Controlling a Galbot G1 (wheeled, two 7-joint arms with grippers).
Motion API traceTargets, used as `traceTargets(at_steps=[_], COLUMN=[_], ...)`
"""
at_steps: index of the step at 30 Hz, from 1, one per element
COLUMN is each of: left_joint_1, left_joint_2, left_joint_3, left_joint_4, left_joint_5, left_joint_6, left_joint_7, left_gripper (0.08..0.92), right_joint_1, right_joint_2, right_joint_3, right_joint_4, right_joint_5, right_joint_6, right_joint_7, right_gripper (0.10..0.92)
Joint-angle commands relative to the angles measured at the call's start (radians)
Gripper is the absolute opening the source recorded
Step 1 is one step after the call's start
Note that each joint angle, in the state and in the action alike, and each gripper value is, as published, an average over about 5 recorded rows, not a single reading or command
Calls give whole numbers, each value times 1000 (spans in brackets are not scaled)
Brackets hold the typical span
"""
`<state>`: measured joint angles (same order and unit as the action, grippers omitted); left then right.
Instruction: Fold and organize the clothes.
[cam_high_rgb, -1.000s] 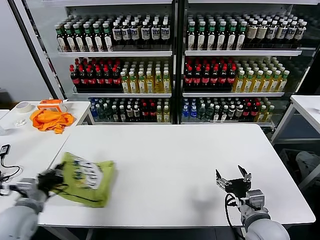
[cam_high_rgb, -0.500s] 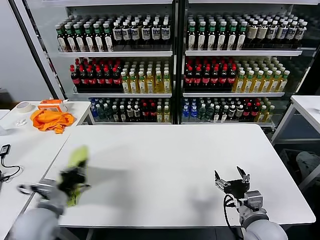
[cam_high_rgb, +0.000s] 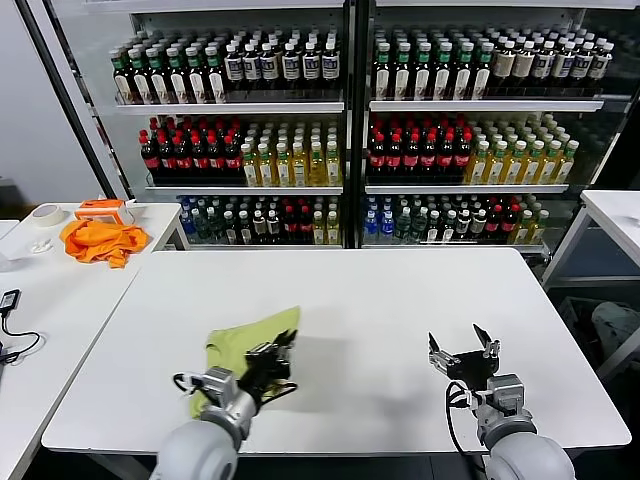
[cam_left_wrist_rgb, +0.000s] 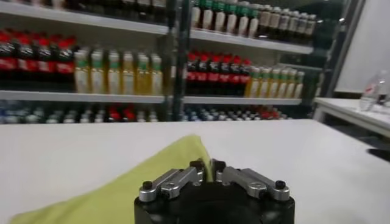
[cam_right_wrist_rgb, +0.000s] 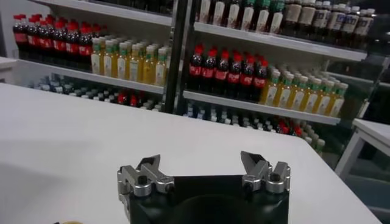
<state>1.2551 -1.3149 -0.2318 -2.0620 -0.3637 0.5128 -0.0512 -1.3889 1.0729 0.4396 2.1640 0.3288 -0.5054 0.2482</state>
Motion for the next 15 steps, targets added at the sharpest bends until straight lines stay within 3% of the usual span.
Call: traceTargets(at_steps=[1,6,15], left_joint_1=[-85,-87,11], left_joint_2=[-82,-55,103], left_joint_3=[144,77,-221], left_joint_4=[98,42,8], left_joint_5=[-11,26,144], left_joint_6=[-115,-144,-214], left_joint_7=[-16,22,86], left_gripper=[249,387,647], right_joint_1=[56,114,242], right_joint_2=[0,0,51], right_joint_3=[-58,-116,-392], right_joint_4=[-26,-48,-111], right_joint_5=[-30,28,276], right_joint_6=[3,-3,-73], right_joint_7=[-30,-62,-70], right_gripper=[823,823,823])
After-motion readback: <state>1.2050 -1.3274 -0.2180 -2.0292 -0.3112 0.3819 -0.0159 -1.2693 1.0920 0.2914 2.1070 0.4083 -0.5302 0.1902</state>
